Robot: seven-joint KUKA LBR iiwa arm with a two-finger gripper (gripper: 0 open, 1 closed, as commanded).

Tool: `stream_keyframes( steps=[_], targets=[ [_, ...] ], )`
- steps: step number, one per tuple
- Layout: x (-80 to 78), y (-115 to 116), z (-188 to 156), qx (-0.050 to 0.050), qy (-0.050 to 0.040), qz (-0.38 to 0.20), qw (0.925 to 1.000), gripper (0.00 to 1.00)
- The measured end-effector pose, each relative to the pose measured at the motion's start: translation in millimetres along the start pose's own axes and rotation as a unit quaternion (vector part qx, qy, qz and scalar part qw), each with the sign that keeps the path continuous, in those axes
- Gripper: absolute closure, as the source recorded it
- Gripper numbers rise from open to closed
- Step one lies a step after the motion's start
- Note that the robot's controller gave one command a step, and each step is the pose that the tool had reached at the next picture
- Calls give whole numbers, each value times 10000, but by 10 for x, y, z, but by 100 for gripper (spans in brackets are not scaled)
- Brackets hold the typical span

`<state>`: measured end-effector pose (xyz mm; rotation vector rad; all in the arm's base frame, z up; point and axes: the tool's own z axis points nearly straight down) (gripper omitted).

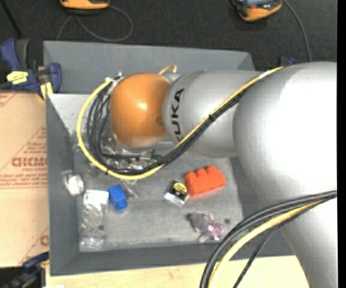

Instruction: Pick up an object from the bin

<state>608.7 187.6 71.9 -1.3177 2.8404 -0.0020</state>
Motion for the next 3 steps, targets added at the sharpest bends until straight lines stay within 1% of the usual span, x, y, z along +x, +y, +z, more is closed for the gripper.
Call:
stream_keyframes(
  steps=[1,2,3],
  targets=[
    [305,166,10,-30,35,664,9978,0],
    [297,153,-4,-17,21,676,9977,100],
    [271,124,-867,5,-3,695,9976,100]
  ],
)
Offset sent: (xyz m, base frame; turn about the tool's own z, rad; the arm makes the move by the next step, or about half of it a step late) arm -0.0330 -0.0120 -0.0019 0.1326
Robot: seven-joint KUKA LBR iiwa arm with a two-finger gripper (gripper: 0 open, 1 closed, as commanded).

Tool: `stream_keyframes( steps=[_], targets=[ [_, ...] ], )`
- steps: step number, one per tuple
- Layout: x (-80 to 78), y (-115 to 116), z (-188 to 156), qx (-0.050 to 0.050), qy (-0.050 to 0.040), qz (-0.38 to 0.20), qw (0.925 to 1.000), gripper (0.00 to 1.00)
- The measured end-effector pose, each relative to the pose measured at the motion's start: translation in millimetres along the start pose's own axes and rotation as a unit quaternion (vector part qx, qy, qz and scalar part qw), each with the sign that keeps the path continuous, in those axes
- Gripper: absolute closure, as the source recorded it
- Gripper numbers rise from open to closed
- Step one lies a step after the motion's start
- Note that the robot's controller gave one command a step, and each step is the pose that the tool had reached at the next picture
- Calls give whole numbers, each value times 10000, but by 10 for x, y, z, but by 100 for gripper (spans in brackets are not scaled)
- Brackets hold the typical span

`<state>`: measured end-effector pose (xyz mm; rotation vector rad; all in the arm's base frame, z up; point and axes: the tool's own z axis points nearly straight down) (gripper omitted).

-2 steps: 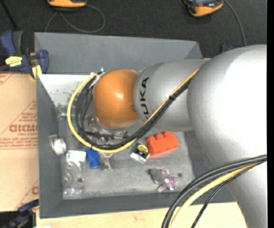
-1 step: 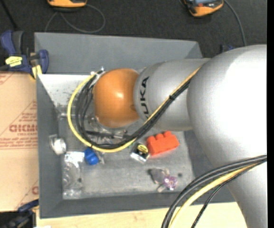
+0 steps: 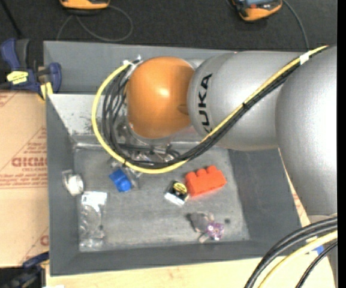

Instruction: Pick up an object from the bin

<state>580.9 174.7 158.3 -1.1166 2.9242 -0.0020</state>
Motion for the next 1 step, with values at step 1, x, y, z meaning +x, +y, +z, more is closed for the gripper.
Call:
stream_keyframes(
  steps=[1],
  targets=[
    [-13,-17,-191,-10,19,28,10000,100]
  ],
)
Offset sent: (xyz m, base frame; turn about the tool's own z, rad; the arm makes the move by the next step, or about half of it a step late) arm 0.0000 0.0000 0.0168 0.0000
